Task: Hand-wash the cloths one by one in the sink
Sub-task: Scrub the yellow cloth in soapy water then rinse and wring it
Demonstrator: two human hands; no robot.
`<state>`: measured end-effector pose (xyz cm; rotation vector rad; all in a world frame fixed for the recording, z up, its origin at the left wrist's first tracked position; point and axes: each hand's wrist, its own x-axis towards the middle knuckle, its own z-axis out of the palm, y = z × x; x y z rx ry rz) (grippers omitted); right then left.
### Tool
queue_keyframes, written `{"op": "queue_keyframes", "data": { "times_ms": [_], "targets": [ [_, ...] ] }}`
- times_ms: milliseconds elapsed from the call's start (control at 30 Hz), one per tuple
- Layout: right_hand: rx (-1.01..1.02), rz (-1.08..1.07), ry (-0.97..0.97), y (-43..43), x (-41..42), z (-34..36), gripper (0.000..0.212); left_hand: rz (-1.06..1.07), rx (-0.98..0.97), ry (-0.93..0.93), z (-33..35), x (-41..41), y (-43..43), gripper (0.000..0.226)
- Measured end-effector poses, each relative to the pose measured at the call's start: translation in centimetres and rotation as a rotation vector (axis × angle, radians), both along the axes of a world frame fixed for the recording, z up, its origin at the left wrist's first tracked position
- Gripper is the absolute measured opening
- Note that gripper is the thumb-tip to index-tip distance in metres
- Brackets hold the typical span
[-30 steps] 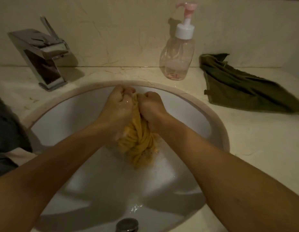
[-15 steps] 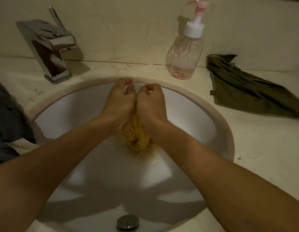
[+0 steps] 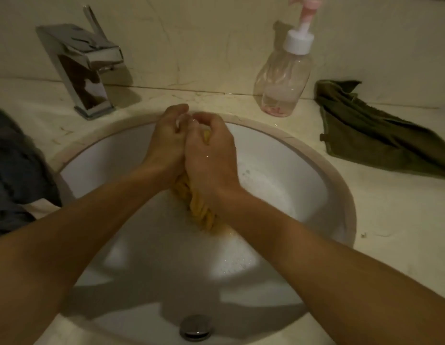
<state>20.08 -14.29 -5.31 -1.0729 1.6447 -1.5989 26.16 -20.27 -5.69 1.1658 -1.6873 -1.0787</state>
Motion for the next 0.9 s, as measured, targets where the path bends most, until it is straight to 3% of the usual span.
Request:
{"op": "queue_keyframes", "data": {
  "times_ms": [133,200,367,600,667,800,900],
  "targets": [
    [0.089,-0.032,-0.115,-0.8,-3.4,0.4,0.033,-0.054,-0.064,0.061,0.4,-1.5,2.5,0.035],
    [0.100,-0.027,-0.161,-0.8,-3.5,0.3,0.032,-0.046,-0.081,0.070,0.3,-1.7,2.6,0.035],
    [0.052,0.105,-0.028,-0.3,-0.6,-0.3,0.023,0.061,0.140,0.156,0.1,0.0,-0.7,0.034],
    [0.111,-0.032,-0.210,-1.8,-4.4,-1.0,0.031,-0.078,-0.037,0.032,0.6,-2.1,3.1,0.032],
    [0.145,0.004,-0.106,-1.4,-4.1,-0.6,0.023,-0.016,-0.074,-0.099,0.4,-1.2,1.1,0.033],
    [0.432,0.262,0.275,-0.8,-5.8,-0.2,0.027,-0.045,-0.188,-0.770,-1.5,0.9,-2.1,0.036],
    [0.681,0.182,0.593,-1.3,-8.0,-0.6,0.036,-0.123,-0.265,-1.015,-2.3,2.0,-2.4,0.032]
  ]
}}
